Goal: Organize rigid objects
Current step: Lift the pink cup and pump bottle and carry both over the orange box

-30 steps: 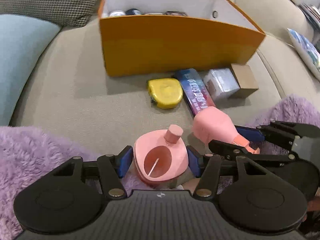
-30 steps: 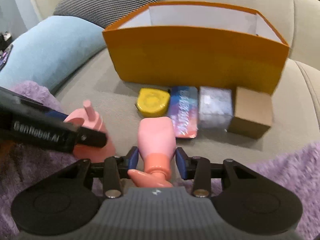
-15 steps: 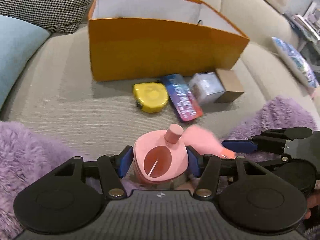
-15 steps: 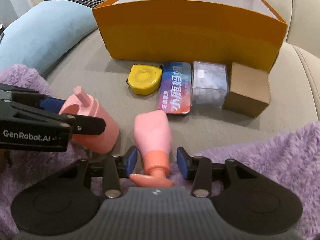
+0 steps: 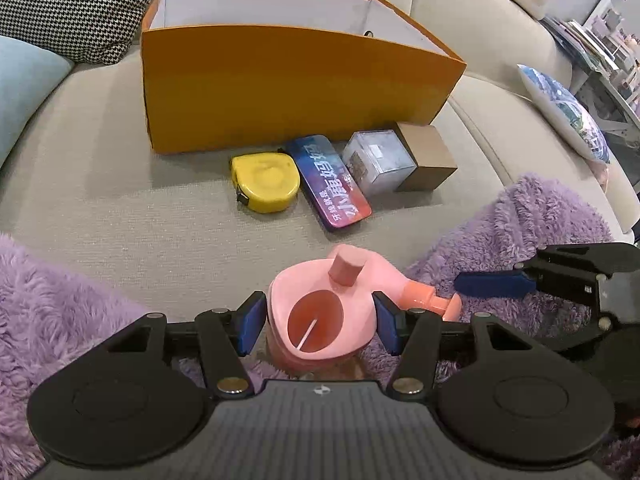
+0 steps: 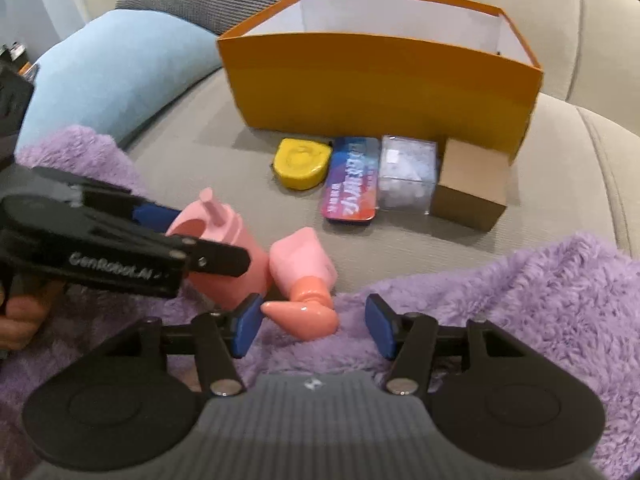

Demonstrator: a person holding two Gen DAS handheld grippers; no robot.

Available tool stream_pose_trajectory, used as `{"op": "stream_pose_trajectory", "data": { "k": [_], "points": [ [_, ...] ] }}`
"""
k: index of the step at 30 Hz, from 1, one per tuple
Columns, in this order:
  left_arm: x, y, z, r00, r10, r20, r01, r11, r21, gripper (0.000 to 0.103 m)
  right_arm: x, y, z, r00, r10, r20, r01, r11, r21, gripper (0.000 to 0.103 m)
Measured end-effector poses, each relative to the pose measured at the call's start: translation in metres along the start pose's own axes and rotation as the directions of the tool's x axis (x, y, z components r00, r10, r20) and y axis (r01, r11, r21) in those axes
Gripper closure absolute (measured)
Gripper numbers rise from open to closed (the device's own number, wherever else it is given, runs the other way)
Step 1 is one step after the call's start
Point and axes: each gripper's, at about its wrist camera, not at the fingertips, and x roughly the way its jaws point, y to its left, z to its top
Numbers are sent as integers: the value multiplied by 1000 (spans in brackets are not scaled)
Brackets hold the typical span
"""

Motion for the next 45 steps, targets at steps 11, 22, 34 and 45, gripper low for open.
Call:
{"op": "stream_pose_trajectory", "data": {
  "k": [11,22,34,45],
  "points": [
    [-5,3,-2,1000,-17,14,18,1000,-17,38,13,30,-3,991,-134,3,132,968,-213,68],
    [-1,8,2,999,27,17,-26,999,-40,38,16,43,11,995,-49,85,73,949,-308,68],
    [-12,15,8,998,6,68,0,996,-86,39,4,36,18,987,-2,162,44,965,-257,77],
    [-62,6,45,987,-34,156,51,993,-109,39,-38,15,43,974,27,224,4,991,-136,77]
  ]
}}
